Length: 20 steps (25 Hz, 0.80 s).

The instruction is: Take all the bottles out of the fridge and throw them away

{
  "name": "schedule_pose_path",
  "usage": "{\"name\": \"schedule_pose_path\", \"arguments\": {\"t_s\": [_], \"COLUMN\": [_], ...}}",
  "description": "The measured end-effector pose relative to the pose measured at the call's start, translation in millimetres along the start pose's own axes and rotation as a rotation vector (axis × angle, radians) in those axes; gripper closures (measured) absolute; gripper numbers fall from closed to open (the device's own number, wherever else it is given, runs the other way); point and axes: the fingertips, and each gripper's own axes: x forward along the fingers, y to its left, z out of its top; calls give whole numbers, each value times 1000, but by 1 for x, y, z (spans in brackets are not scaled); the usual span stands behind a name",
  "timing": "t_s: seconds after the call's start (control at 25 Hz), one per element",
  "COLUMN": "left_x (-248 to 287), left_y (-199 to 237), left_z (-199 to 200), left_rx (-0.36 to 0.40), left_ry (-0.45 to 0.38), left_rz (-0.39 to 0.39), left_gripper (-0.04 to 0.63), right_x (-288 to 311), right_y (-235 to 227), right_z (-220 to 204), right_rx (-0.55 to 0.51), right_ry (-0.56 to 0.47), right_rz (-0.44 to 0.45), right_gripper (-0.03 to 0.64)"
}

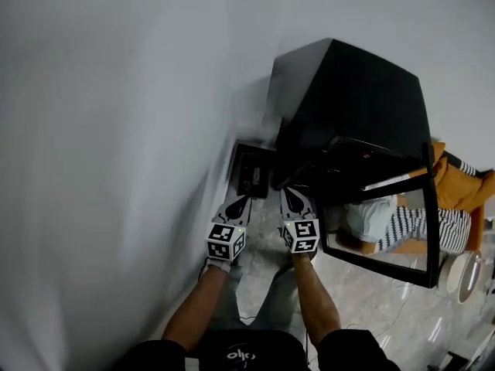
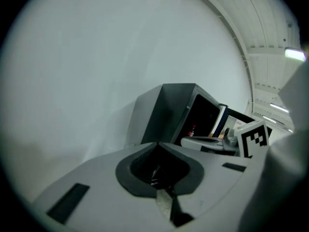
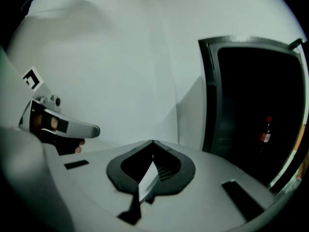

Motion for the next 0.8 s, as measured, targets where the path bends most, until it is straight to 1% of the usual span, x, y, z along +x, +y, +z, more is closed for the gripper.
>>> {"name": "schedule_pose_path", "arguments": {"t_s": [0.2,0.32,0.4,0.56,0.8], "left_x": [-13,-12,-7,9,31], "left_y": [-76,-126,-158,-222,-297], "left_z": [58,84,96,117,142], "left_rx": [58,85,92,122,197], "left_ry": [-42,-71,-88,-114,-140], "left_rz": [-70,-112,-132,-182,-276], "left_gripper": [588,589,589,589,588], "right_x": [-80,-128,-159,-216,-280], "right_y": [-15,-36,-54,-99,-158], "right_z": [70,105,126,143,159], "right_rx": [5,16,4,-6,8], "right_ry": [-57,-79,-100,-126,-176], "right_rz": [18,17,11,-24,-127], "right_gripper": [609,609,609,609,609]}}
